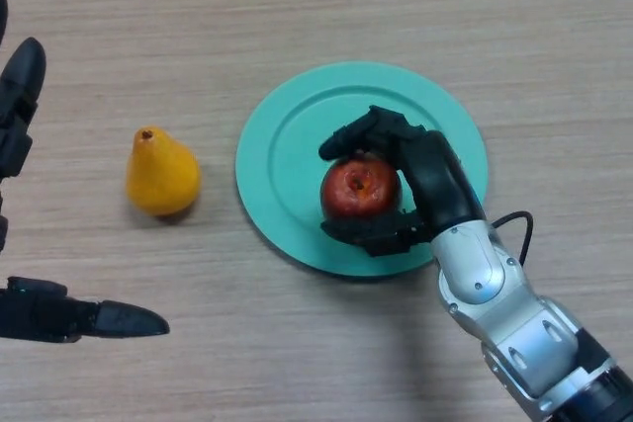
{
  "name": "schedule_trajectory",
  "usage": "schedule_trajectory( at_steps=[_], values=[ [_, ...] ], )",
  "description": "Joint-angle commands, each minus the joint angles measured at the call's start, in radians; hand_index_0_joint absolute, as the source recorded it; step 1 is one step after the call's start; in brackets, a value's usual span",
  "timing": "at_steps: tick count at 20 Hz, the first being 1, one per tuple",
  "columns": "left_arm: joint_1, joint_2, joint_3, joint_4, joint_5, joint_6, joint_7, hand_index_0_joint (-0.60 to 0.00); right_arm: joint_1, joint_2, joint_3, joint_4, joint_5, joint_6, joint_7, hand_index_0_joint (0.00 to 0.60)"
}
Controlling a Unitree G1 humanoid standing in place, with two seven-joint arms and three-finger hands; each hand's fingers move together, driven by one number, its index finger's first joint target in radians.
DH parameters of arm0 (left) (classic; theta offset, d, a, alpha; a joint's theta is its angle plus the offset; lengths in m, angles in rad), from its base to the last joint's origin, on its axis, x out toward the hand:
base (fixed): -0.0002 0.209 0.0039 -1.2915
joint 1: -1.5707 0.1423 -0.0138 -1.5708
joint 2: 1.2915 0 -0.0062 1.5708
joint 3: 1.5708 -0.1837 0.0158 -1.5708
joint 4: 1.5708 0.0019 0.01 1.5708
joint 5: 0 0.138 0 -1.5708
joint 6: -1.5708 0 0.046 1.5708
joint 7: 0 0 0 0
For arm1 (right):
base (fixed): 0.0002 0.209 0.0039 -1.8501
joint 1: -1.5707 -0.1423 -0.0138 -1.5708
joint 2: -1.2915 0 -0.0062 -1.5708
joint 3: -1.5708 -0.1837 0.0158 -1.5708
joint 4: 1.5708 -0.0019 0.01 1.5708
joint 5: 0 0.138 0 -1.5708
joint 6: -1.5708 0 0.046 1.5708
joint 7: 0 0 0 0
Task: Pick up the red apple and place it on the plate
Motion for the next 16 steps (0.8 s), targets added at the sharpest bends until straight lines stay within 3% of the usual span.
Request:
schedule_trajectory(
  at_steps=[1, 8, 12, 14, 16],
  values=[
    [-0.028, 0.04, 0.042, -0.078, -0.026, -0.098, 0.028, 0.0, -0.089, 0.003, -0.088, -0.074, 0.01, -0.121, -0.018, 0.001],
    [-0.114, 0.103, 0.068, -0.076, -0.042, -0.039, 0.041, 0.0, -0.069, 0.003, -0.247, -0.467, 0.04, 0.062, 0.188, 0.0],
    [-0.134, 0.118, 0.056, -0.077, -0.037, -0.018, 0.046, 0.0, 0.065, 0.003, -0.327, -0.769, 0.06, 0.179, 0.302, 0.0],
    [-0.131, 0.114, 0.048, -0.08, -0.035, -0.018, 0.042, 0.0, 0.171, 0.003, -0.341, -0.877, 0.039, 0.177, 0.368, 0.0],
    [-0.119, 0.098, 0.019, -0.077, -0.018, -0.035, 0.041, 0.0, 0.28, 0.003, -0.353, -0.959, 0.053, 0.133, 0.388, 0.0]
  ],
)
